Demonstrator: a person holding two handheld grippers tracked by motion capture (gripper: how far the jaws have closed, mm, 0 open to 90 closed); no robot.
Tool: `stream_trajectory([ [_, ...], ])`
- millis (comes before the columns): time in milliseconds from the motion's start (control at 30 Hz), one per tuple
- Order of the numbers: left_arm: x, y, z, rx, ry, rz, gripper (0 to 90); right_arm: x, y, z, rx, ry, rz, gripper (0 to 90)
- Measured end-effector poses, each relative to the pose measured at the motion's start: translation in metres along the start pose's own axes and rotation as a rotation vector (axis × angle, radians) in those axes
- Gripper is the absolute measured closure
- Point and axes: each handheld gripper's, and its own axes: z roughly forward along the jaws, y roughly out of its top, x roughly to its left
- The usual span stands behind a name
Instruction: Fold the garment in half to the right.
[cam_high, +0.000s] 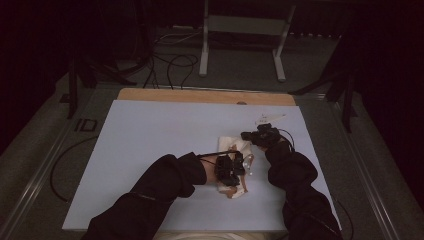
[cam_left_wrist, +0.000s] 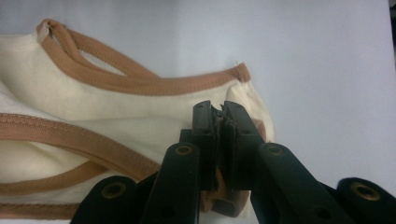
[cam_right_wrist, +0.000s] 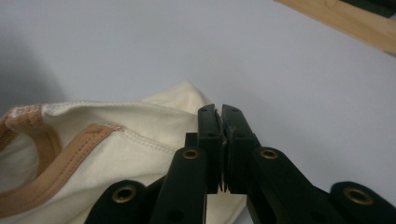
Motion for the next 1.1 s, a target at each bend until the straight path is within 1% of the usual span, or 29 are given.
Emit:
stream_trajectory([
  [33, -0.001, 0.002, 0.001, -0.013, -0.005, -0.004, 82.0, -0.001, -0.003, 0.0, 0.0, -0.005, 0.006, 87.7],
  [167, -0.003, 0.006, 0.003, -0.019, -0.016, 0.01, 76.0, -0.005, -0.008, 0.0, 0.009, -0.007, 0.017, 87.5],
  [267, -0.004, 0.008, 0.003, -0.025, -0.019, 0.01, 71.2, -0.006, -0.01, 0.0, 0.015, -0.013, 0.023, 87.5],
  [300, -0.005, 0.008, 0.002, -0.034, -0.018, 0.015, 67.5, -0.008, -0.013, 0.0, 0.017, -0.011, 0.027, 87.3],
  [333, -0.005, 0.008, 0.002, -0.034, -0.018, 0.015, 65.7, -0.008, -0.013, 0.0, 0.017, -0.011, 0.027, 87.3],
  [367, -0.006, 0.008, 0.001, -0.048, -0.016, 0.014, 62.6, -0.01, -0.015, 0.0, 0.019, -0.013, 0.032, 87.2],
  [467, -0.006, 0.008, -0.002, -0.061, -0.014, 0.009, 55.7, -0.011, -0.017, 0.0, 0.021, -0.013, 0.036, 87.1],
  [500, -0.007, 0.007, -0.004, -0.081, -0.012, 0.004, 54.8, -0.013, -0.019, -0.001, 0.025, -0.015, 0.042, 87.0],
  [533, -0.007, 0.007, -0.004, -0.081, -0.012, 0.004, 53.6, -0.013, -0.019, -0.001, 0.025, -0.015, 0.042, 87.0],
  [567, -0.007, 0.007, -0.006, -0.09, -0.006, 0.0, 50.1, -0.014, -0.02, -0.001, 0.03, -0.017, 0.042, 86.7],
  [600, -0.008, 0.006, -0.009, -0.096, -0.006, -0.003, 50.1, -0.014, -0.02, -0.001, 0.03, -0.017, 0.042, 86.7],
  [633, -0.009, 0.006, -0.013, -0.118, -0.001, -0.008, 46.5, -0.015, -0.02, -0.001, 0.025, -0.018, 0.043, 86.1],
  [667, -0.009, 0.006, -0.013, -0.118, -0.001, -0.008, 44.0, -0.015, -0.02, -0.001, 0.025, -0.018, 0.043, 86.1],
  [700, -0.011, 0.005, -0.019, -0.138, -0.001, -0.014, 40.8, -0.016, -0.021, -0.001, 0.032, -0.022, 0.05, 85.4],
  [733, -0.011, 0.005, -0.019, -0.138, -0.001, -0.014, 37.5, -0.016, -0.021, -0.001, 0.032, -0.022, 0.05, 85.4],
  [767, -0.012, 0.004, -0.025, -0.158, 0.006, -0.027, 33.2, -0.018, -0.023, -0.001, 0.035, -0.023, 0.052, 82.3],
  [800, -0.012, 0.004, -0.025, -0.158, 0.006, -0.027, 30.2, -0.018, -0.023, -0.001, 0.035, -0.023, 0.052, 82.3],
  [833, -0.012, 0.002, -0.031, -0.178, 0.015, -0.043, 25.9, -0.019, -0.023, -0.003, 0.036, -0.029, 0.058, 77.4],
  [867, -0.012, 0.002, -0.031, -0.178, 0.015, -0.043, 23.4, -0.019, -0.023, -0.003, 0.036, -0.029, 0.058, 77.4],
  [900, -0.011, -0.001, -0.036, -0.195, 0.025, -0.067, 19.4, -0.021, -0.024, -0.006, 0.039, -0.038, 0.06, 73.4],
  [933, -0.011, -0.001, -0.036, -0.195, 0.025, -0.067, 17.8, -0.021, -0.024, -0.006, 0.039, -0.038, 0.06, 73.4],
  [967, -0.01, -0.006, -0.041, -0.205, 0.025, -0.075, 13.2, -0.022, -0.025, -0.009, 0.042, -0.048, 0.063, 68.2],
  [1000, -0.01, -0.006, -0.041, -0.205, 0.025, -0.075, 11.3, -0.023, -0.025, -0.01, 0.046, -0.051, 0.06, 67.3],
  [1033, -0.008, -0.01, -0.045, -0.215, 0.034, -0.094, 8.1, -0.024, -0.026, -0.012, 0.05, -0.064, 0.059, 64.7],
  [1067, -0.008, -0.01, -0.045, -0.215, 0.034, -0.094, 5.7, -0.024, -0.026, -0.012, 0.05, -0.064, 0.059, 64.7],
  [1100, -0.007, -0.016, -0.049, -0.219, 0.04, -0.108, 3.4, -0.026, -0.027, -0.016, 0.06, -0.072, 0.063, 62.2],
])
